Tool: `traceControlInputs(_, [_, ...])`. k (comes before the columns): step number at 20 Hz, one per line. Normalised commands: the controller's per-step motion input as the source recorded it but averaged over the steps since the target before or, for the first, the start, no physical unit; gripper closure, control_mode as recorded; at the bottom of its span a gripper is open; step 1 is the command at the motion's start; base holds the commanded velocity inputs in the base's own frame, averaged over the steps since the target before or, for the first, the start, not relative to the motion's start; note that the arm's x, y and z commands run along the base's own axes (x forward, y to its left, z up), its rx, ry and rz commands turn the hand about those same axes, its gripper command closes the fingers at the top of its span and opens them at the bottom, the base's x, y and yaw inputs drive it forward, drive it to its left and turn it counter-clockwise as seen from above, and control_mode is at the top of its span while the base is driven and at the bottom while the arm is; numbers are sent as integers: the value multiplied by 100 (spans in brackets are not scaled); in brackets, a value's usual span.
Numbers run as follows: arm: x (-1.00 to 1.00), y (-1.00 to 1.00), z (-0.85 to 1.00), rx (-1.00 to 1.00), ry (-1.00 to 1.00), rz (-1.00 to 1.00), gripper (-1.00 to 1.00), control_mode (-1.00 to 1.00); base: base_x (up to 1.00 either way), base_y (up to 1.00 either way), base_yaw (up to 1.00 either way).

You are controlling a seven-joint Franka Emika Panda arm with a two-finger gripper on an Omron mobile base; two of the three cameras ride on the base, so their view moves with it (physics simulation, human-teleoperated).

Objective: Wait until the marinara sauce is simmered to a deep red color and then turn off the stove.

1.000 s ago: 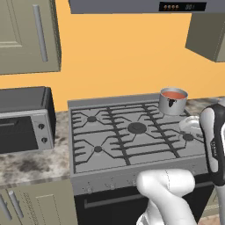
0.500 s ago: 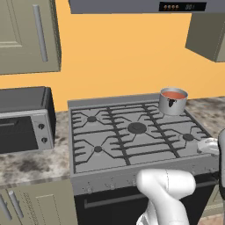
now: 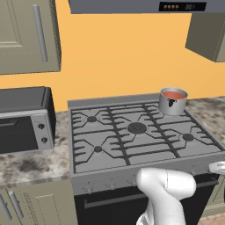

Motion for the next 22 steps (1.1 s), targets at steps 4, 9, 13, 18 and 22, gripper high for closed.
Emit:
traceControlInputs(4, [-3,-43,-69,0,-10,3,-100,-100,0,0,0])
traceControlInputs(9, [5,-37,-37,-3,-16,5,-100,-100,0,0,0])
traceControlInputs(13, [3,-29,-23,-9,-19,8,-100,-100,0,0,0])
traceControlInputs(18, [7,-9,0,-8,-23,10,-100,-100,0,0,0])
traceControlInputs(22, [18,0,0,-14,-15,7,-100,-100,0,0,0])
